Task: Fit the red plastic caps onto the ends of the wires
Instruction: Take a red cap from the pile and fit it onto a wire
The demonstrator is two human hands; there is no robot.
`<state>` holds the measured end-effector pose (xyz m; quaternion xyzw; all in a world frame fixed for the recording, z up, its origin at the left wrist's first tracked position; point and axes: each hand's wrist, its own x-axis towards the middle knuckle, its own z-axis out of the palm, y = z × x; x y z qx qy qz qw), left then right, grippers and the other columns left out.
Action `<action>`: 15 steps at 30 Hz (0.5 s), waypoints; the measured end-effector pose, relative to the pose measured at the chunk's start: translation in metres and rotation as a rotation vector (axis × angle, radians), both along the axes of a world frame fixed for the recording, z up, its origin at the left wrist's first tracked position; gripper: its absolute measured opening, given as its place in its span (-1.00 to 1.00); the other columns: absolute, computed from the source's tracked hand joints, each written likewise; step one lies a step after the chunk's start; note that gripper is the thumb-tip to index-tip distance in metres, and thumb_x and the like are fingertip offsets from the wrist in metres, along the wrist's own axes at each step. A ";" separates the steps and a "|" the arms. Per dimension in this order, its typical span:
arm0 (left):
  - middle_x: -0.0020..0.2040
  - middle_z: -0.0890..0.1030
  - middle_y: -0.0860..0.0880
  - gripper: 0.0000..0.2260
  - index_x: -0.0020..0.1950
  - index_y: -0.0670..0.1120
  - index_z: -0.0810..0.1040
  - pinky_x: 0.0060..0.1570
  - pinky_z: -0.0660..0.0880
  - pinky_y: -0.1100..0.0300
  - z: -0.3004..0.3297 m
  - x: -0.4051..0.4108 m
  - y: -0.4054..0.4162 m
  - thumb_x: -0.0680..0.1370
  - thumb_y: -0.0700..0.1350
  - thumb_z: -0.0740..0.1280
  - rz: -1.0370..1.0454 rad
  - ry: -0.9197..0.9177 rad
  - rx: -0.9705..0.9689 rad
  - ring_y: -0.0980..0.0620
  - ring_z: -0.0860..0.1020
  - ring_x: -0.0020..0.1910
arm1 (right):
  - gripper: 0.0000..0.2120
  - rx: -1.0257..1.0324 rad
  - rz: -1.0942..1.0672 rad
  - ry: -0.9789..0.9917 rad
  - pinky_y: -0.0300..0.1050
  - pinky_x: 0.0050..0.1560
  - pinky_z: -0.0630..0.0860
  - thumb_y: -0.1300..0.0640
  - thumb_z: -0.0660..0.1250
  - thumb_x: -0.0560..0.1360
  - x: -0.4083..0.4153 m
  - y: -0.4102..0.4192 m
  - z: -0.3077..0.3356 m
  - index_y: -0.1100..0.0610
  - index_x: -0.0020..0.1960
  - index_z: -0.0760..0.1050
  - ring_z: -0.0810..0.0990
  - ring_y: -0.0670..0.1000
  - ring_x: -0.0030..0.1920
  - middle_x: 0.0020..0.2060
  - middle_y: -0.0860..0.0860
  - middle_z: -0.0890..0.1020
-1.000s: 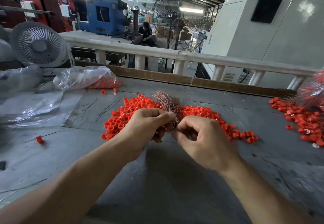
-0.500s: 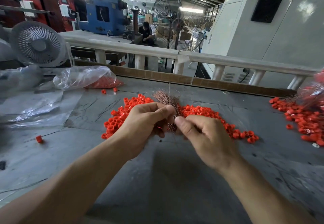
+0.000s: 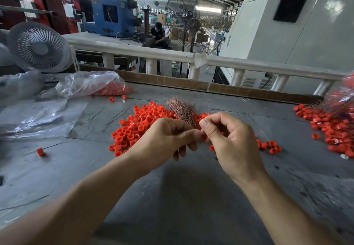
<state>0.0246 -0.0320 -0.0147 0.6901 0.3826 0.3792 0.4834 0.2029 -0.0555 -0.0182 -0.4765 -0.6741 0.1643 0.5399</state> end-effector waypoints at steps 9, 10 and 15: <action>-0.30 0.68 0.10 -0.87 -0.19 0.05 0.66 -0.33 0.58 0.16 0.000 -0.030 0.027 0.56 -0.05 0.43 0.586 0.307 0.315 0.18 0.59 -0.38 | -0.88 -0.049 -0.046 0.178 -0.15 -0.40 0.59 0.17 0.38 0.61 0.001 0.003 -0.002 0.06 -0.10 0.62 0.71 -0.05 -0.26 -0.21 -0.02 0.71; -0.30 0.67 0.12 -0.89 -0.18 0.06 0.66 -0.29 0.58 0.18 0.000 -0.032 0.028 0.55 -0.06 0.43 0.603 0.371 0.336 0.21 0.60 -0.33 | -0.88 -0.051 -0.048 0.188 -0.17 -0.43 0.58 0.19 0.38 0.61 0.002 0.003 -0.002 0.08 -0.09 0.62 0.70 -0.05 -0.27 -0.21 -0.02 0.70; -0.24 0.61 0.21 -0.95 -0.13 0.07 0.66 -0.23 0.43 0.18 -0.010 -0.031 0.028 0.52 -0.07 0.44 0.573 0.623 0.402 0.18 0.55 -0.21 | -0.90 -0.062 -0.065 0.201 -0.19 -0.43 0.57 0.21 0.37 0.62 0.003 0.003 -0.001 0.10 -0.06 0.63 0.70 -0.05 -0.27 -0.21 -0.02 0.70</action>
